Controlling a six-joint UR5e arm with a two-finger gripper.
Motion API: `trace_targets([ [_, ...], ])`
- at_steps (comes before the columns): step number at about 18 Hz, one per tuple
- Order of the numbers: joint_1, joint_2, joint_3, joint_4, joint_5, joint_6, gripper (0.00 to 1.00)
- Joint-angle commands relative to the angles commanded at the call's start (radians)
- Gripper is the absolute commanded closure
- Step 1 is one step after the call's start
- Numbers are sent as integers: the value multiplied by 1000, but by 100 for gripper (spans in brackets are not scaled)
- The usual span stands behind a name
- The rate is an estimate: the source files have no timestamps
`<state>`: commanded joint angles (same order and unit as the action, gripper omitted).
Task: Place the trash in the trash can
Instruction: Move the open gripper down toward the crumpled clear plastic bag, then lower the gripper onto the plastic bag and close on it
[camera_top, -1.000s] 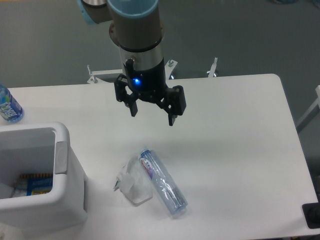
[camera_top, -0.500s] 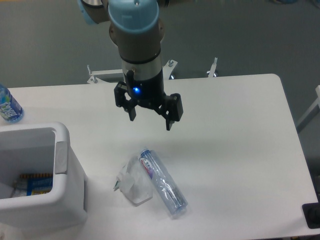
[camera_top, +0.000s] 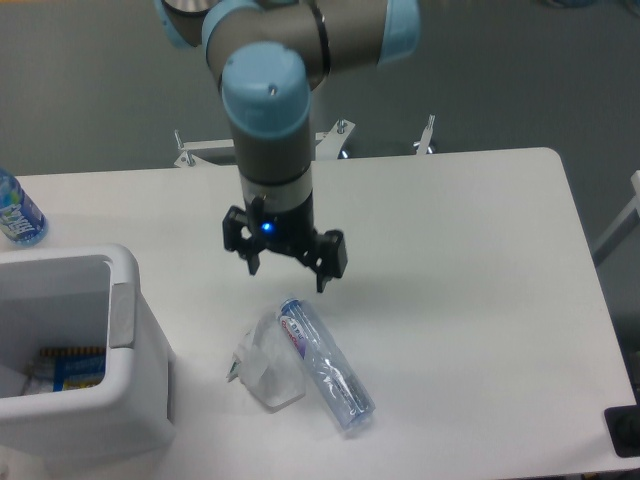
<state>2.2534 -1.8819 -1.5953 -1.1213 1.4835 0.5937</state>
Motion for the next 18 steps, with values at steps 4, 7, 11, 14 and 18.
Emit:
trace_targets([
  [4, -2, -98, 11, 31, -11, -64, 0],
  [7, -3, -135, 14, 43, -11, -95, 0],
  [11, -11, -184, 14, 109, -9, -150, 0],
  [14, -11, -223, 21, 187, -8, -173, 0],
  [18, -12, -238, 26, 189, -2, -173, 0],
])
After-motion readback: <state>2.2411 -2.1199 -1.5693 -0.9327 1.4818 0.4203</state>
